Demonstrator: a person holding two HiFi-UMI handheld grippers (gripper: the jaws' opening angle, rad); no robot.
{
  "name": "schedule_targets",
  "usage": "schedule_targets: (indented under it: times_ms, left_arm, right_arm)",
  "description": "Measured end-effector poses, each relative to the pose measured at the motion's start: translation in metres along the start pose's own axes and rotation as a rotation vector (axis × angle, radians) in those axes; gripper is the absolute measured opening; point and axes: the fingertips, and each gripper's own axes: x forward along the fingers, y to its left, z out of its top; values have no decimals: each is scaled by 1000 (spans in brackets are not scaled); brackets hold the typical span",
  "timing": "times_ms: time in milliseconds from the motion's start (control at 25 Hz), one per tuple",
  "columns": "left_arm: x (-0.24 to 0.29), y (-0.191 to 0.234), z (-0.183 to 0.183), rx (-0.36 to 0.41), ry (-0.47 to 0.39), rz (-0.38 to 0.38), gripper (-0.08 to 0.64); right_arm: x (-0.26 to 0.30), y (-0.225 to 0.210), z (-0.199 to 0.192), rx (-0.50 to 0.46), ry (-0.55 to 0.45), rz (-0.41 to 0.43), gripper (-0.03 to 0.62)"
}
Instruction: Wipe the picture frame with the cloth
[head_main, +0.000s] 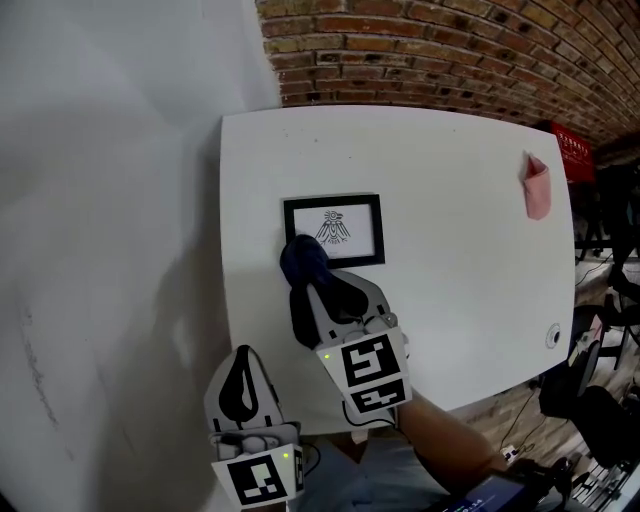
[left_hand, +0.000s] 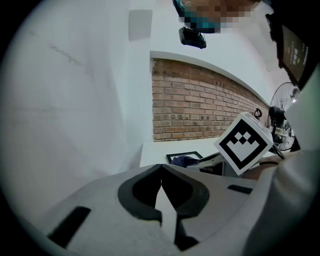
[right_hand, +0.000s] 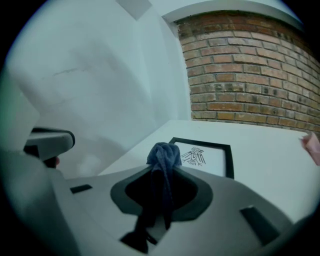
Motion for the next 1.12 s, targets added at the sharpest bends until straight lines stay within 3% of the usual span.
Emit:
schedule_targets:
  times_ms: [1120]
  left_arm:
    - [7,-99,27,98,-49,-181,9]
  right_arm:
    - [-75,-94,-40,122,-29,-174,78]
